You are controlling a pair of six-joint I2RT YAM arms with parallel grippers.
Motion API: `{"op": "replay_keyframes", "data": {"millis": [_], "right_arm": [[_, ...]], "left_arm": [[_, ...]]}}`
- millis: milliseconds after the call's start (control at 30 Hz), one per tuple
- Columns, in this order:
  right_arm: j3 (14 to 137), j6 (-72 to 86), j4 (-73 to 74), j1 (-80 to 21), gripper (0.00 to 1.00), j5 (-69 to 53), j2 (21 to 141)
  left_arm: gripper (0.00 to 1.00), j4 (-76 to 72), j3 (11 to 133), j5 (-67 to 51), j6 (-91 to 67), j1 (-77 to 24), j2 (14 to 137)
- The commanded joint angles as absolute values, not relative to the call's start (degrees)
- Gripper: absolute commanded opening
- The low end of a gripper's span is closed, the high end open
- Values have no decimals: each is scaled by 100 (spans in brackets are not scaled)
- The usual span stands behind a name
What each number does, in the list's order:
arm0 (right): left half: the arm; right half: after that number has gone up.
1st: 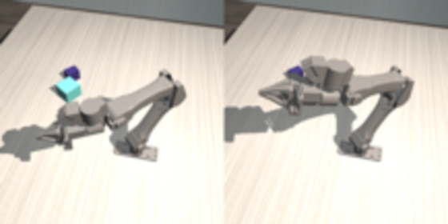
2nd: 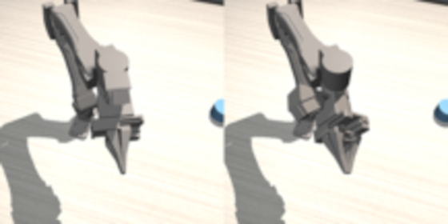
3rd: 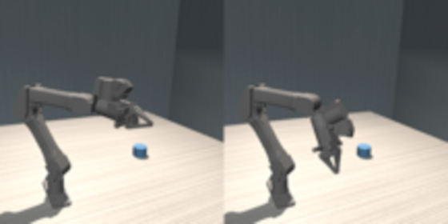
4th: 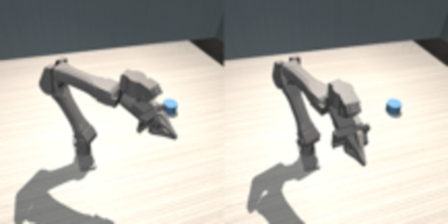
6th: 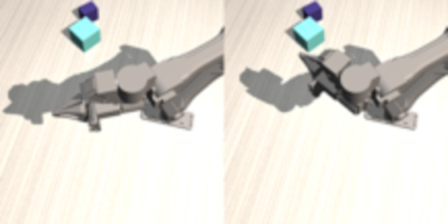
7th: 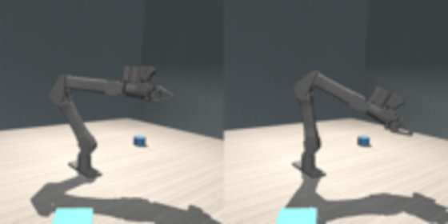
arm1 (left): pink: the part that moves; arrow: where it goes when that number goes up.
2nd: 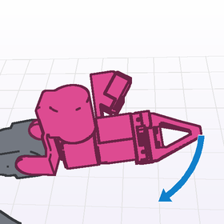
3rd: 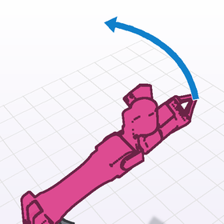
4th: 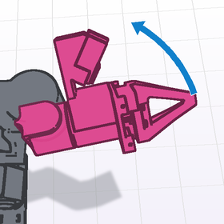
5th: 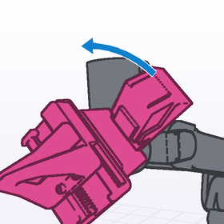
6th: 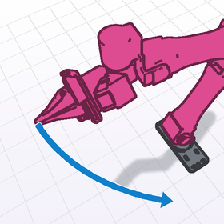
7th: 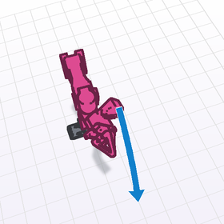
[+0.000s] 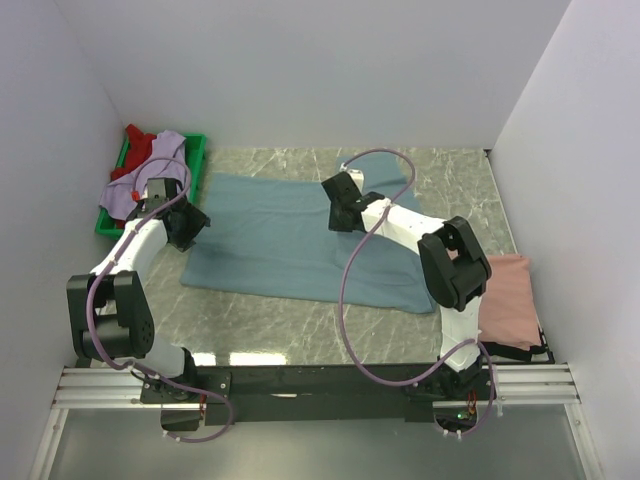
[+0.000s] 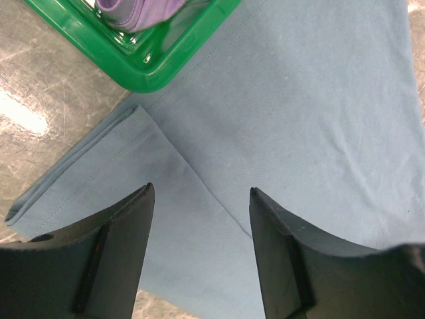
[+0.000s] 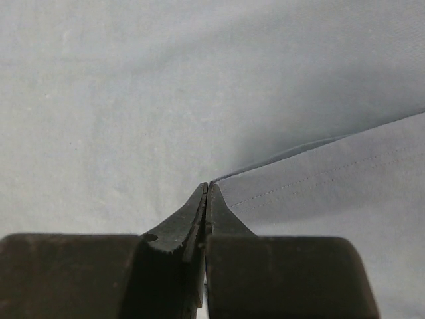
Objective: Fold and stack the t-shirts
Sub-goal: Fold the tshirt
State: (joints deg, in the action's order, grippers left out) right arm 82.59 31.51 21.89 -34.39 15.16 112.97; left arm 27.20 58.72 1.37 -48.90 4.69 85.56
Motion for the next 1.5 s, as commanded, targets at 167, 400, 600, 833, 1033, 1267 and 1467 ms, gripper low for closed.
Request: {"op": "replay_keyframes", "data": {"millis": [167,400,600,833,1033,1267,1467], "right_arm": [[8455,2953,1960,-3428,49,1652,11049],[8481,2979,1811,-2550,60,819,10529],[8797,3085,1565,-1583,59,19,10687],[9237,3076,1371,-1117,58,-377,11144],[9298,3111,1072,-914,58,-632,11382],[9255,3164,835,-774,57,-861,11593],[9211,3138,773,-747,57,-940,11628]], "left_arm": [[65,2513,6204,193,-4851,387,8779],[64,3084,8092,1133,-4746,26,10158],[57,3533,10096,1608,-4562,-246,11793],[50,3770,12440,2170,-4132,-360,13384],[48,3210,12955,2303,-3797,-360,14097],[52,2717,13070,2487,-3647,-360,14519],[54,2496,13227,2452,-3700,-352,14739]]}}
